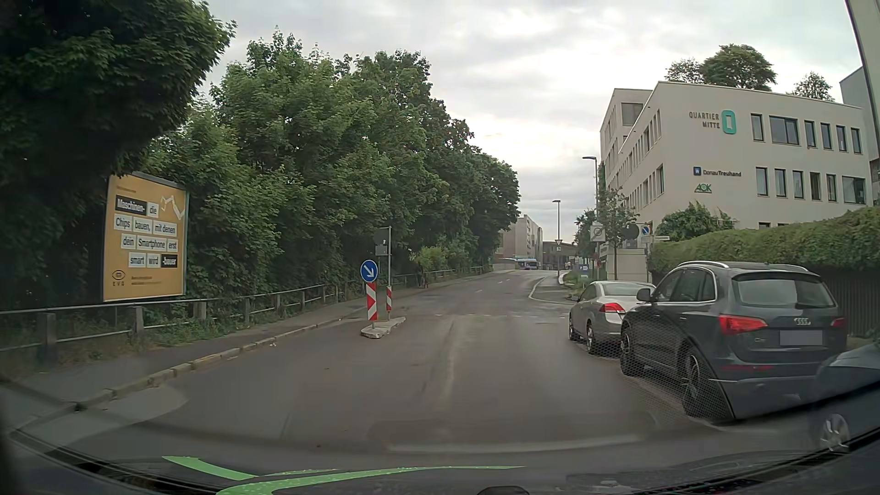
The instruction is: Follow the waypoints while adhering to traffic rules and regulations
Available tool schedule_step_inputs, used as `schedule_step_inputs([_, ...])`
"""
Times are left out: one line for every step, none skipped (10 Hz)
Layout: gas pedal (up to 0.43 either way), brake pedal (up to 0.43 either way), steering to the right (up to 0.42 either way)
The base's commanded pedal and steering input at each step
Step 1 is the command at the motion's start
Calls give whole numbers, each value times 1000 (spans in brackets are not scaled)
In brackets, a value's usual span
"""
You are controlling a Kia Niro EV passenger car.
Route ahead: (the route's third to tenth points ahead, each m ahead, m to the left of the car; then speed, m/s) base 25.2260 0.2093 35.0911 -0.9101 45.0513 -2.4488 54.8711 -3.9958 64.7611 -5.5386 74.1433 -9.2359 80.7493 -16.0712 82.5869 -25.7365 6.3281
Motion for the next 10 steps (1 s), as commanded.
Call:
schedule_step_inputs([0,146,12])
schedule_step_inputs([0,152,13])
schedule_step_inputs([0,146,16])
schedule_step_inputs([0,140,16])
schedule_step_inputs([0,134,16])
schedule_step_inputs([0,134,16])
schedule_step_inputs([0,134,16])
schedule_step_inputs([0,134,15])
schedule_step_inputs([0,134,15])
schedule_step_inputs([0,134,15])
